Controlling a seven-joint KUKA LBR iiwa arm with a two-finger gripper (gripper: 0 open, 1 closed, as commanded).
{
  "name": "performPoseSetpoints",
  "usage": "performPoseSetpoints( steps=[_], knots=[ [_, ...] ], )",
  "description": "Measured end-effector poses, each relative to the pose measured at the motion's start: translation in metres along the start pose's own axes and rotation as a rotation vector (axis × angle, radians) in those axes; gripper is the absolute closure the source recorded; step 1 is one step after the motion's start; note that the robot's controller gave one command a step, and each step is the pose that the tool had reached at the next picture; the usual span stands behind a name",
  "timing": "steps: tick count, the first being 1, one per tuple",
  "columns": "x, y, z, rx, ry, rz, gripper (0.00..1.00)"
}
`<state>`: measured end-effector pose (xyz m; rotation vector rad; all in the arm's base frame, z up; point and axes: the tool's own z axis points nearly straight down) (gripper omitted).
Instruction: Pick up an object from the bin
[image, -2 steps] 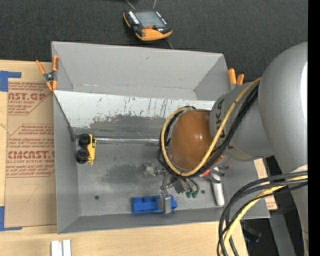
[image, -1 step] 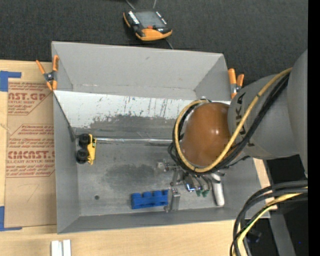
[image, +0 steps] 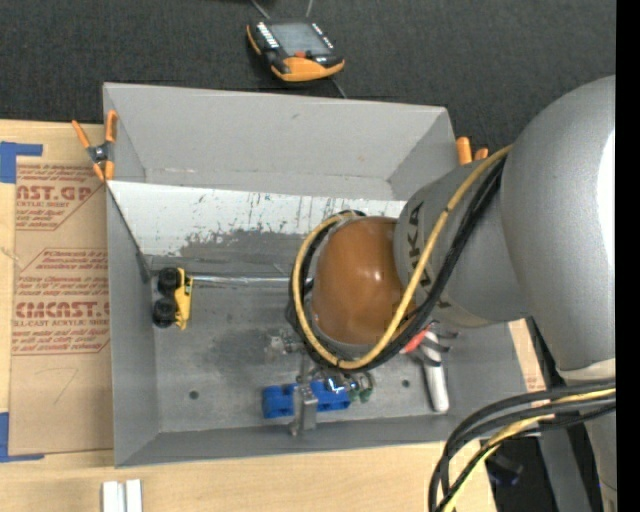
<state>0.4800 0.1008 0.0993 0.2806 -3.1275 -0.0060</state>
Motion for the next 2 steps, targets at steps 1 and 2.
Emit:
performPoseSetpoints(
  steps=[1,2],
  knots=[
    [-0.002,-0.01,0.027,0.005,-0.023,-0.043,0.0],
    [0.005,-0.026,0.03,0.0,-0.006,0.061,1.0]
  ],
)
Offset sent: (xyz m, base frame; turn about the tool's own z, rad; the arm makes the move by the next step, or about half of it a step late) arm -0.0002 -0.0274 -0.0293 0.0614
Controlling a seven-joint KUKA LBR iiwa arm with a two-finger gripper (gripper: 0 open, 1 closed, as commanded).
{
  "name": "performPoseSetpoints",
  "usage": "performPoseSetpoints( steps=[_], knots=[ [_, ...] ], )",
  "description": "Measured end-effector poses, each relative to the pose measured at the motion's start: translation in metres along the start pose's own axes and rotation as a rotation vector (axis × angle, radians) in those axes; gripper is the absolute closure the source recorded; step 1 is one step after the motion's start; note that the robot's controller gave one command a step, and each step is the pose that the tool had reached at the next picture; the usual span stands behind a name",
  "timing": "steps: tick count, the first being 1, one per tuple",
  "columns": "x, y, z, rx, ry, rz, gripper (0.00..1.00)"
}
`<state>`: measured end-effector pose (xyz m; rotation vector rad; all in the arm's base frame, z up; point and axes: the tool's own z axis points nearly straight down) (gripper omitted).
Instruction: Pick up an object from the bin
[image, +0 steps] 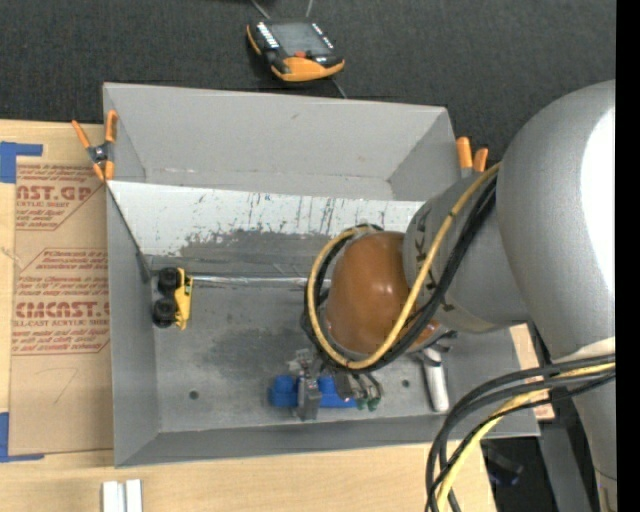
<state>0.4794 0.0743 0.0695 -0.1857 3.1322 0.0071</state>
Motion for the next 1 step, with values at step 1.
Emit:
performPoseSetpoints(
  steps=[1],
  knots=[
    [-0.0001,0.0001,0.0,0.0,0.0,0.0,1.0]
  ],
)
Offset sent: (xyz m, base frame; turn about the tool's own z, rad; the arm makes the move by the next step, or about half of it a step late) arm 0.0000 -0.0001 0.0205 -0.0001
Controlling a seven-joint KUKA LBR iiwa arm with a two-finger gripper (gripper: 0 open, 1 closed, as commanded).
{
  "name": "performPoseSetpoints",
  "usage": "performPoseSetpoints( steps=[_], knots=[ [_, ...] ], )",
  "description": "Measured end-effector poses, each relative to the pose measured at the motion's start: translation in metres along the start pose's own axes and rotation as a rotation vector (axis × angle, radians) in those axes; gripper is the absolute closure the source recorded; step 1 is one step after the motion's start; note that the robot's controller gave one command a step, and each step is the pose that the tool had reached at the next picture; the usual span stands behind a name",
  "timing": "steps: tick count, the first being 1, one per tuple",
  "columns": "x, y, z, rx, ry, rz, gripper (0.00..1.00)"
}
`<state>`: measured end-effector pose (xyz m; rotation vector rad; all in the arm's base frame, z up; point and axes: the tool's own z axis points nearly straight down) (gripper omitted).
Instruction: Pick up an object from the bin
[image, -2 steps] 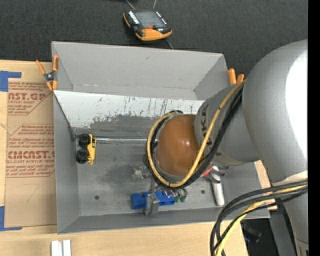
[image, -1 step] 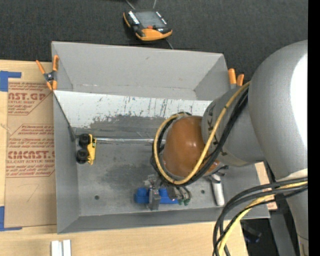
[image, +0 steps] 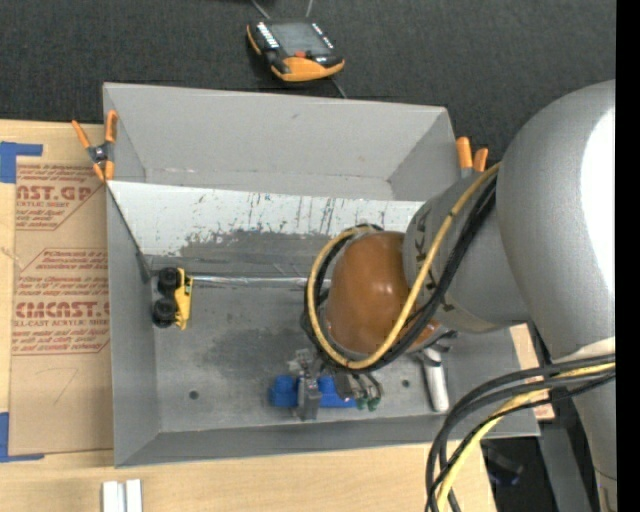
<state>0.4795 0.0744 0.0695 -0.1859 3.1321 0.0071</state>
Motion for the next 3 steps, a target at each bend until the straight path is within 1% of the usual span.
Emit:
performPoseSetpoints(
  steps=[1,2,3],
  knots=[
    [0.001,0.0,-0.006,0.0,0.002,0.0,1.0],
    [0.0,0.001,-0.037,0.0,0.002,-0.001,1.0],
    [0.001,0.001,-0.043,-0.001,0.003,-0.001,1.0]
  ],
)
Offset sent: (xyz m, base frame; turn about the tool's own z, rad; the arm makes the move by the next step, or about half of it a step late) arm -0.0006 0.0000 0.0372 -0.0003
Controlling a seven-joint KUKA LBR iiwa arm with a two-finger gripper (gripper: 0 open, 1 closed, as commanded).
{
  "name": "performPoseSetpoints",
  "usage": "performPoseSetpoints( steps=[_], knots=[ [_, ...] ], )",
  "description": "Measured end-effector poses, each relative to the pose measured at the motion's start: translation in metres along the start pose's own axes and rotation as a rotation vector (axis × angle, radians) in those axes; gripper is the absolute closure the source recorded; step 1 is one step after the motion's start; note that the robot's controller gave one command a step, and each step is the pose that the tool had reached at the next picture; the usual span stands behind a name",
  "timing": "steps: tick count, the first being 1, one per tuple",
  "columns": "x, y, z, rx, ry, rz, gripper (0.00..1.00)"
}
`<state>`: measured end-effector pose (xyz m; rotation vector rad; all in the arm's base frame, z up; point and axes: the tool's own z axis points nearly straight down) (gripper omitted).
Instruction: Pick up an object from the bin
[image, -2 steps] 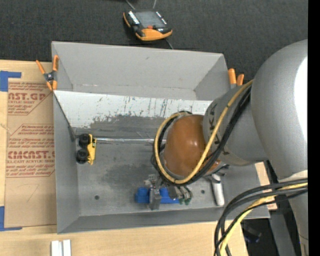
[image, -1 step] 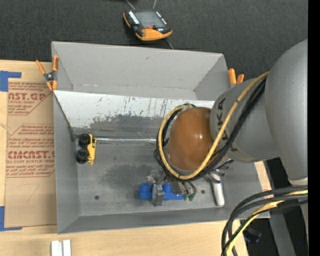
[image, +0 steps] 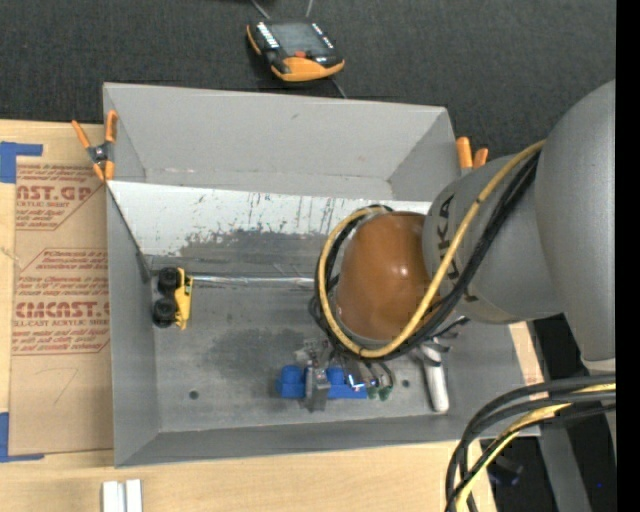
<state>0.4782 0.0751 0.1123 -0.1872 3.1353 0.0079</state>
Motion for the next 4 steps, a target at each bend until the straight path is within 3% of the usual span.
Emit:
performPoseSetpoints(
  steps=[1,2,3,4],
  knots=[
    [0.0,0.001,-0.073,0.0,-0.002,-0.001,1.0],
    [0.0,0.001,-0.051,0.0,-0.001,-0.001,1.0],
    [-0.002,0.001,-0.079,0.0,-0.008,-0.001,1.0],
    [-0.001,0.001,-0.059,-0.001,-0.004,-0.001,1.0]
  ],
)
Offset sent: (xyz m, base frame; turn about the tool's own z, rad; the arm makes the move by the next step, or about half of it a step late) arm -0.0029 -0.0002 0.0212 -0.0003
